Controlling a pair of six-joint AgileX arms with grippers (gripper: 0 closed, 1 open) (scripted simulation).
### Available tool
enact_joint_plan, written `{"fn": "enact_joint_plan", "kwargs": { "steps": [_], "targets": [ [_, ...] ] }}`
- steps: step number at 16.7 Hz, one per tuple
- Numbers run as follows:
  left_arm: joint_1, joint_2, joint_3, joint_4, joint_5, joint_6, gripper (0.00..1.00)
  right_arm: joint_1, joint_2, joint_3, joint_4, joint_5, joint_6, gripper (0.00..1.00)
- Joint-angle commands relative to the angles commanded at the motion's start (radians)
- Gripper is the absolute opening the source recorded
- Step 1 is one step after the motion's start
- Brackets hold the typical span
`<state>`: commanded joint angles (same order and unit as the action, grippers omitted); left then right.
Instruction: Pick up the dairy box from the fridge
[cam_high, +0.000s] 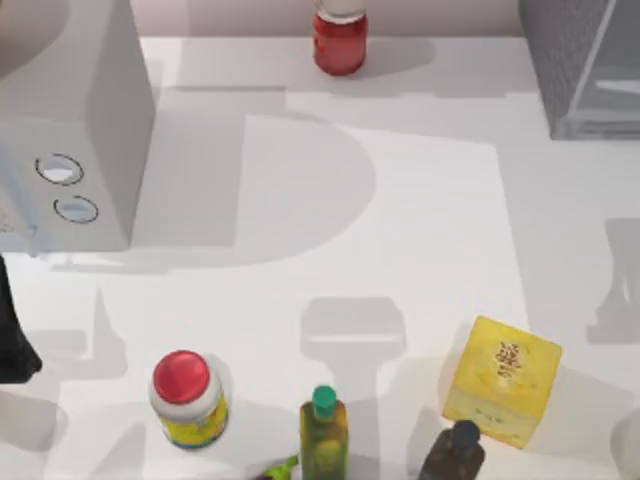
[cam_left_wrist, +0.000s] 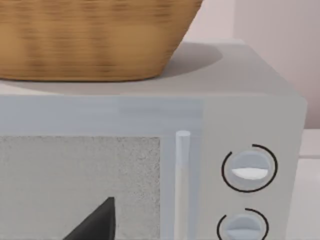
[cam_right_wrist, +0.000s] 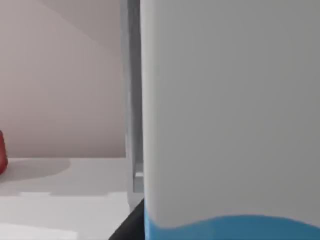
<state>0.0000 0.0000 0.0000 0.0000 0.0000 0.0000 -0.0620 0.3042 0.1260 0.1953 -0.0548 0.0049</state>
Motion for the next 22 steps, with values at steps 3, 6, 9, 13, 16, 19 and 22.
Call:
{"fn": "enact_joint_plan", "kwargs": {
  "steps": [3,6,9,13,16,19,22],
  "targets": [
    [0.0,0.0,0.0,0.0,0.0,0.0,1.0,0.037,-0.194,-0.08,-0.121,0.033,-0.002,0.0],
    [0.0,0.0,0.0,0.0,0.0,0.0,1.0,0.059,-0.292,-0.121,-0.187,0.052,-0.005,0.0],
    [0.0,0.0,0.0,0.0,0.0,0.0,1.0,0.062,-0.304,-0.126,-0.195,0.055,-0.005,0.0],
    [0.0,0.0,0.0,0.0,0.0,0.0,1.0,0.059,-0.3,-0.124,-0.194,0.053,-0.003,0.0],
    [0.0,0.0,0.0,0.0,0.0,0.0,1.0,0.078,-0.238,-0.084,-0.152,0.043,-0.003,0.0],
    [0.0,0.0,0.0,0.0,0.0,0.0,1.0,0.119,-0.081,0.011,-0.053,0.02,-0.004,0.0],
    [0.0,0.0,0.0,0.0,0.0,0.0,1.0,0.176,0.17,0.14,0.082,-0.01,-0.004,0.0]
  ]
}}
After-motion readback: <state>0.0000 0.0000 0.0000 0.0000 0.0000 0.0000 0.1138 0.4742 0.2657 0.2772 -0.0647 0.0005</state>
